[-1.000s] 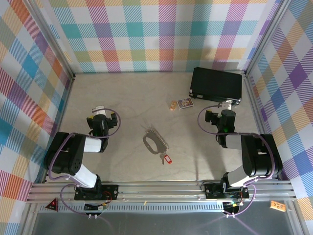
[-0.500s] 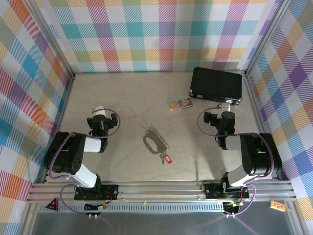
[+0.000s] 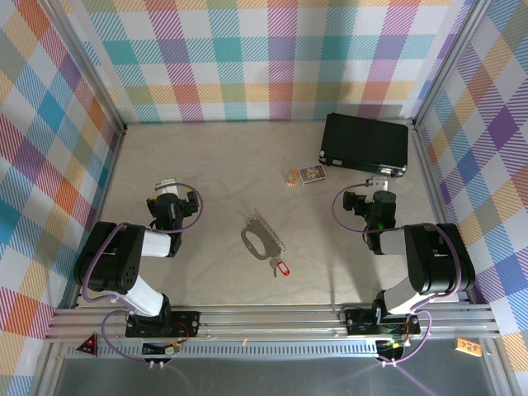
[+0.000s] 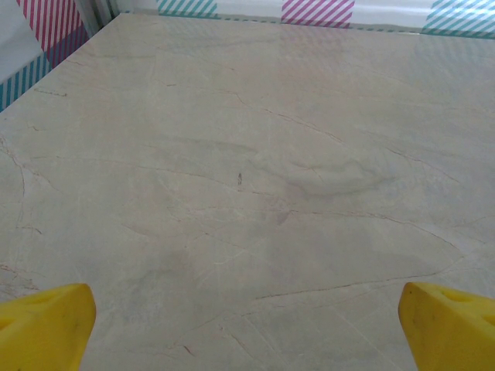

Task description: Put the keys on the keyring

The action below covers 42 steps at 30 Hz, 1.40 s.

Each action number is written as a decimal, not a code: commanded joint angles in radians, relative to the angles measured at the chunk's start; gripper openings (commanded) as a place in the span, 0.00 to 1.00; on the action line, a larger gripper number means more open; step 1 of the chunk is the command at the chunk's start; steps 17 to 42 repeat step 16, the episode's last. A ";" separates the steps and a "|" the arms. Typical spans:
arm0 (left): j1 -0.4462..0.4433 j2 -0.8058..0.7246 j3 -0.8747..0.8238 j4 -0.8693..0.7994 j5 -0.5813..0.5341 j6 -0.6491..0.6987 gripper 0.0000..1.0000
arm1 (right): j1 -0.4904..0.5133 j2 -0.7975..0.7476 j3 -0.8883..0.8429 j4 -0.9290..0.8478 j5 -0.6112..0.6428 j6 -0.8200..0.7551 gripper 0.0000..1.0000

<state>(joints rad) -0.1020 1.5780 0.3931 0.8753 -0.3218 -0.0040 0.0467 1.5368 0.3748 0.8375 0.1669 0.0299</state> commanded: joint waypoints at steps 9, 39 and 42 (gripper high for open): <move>0.006 0.005 -0.014 0.053 0.015 -0.009 1.00 | -0.005 0.003 0.016 0.038 -0.001 0.011 0.99; 0.007 0.005 -0.014 0.053 0.015 -0.008 1.00 | -0.005 0.003 0.015 0.040 -0.001 0.010 0.99; 0.007 0.005 -0.014 0.053 0.015 -0.008 1.00 | -0.005 0.003 0.015 0.040 -0.001 0.010 0.99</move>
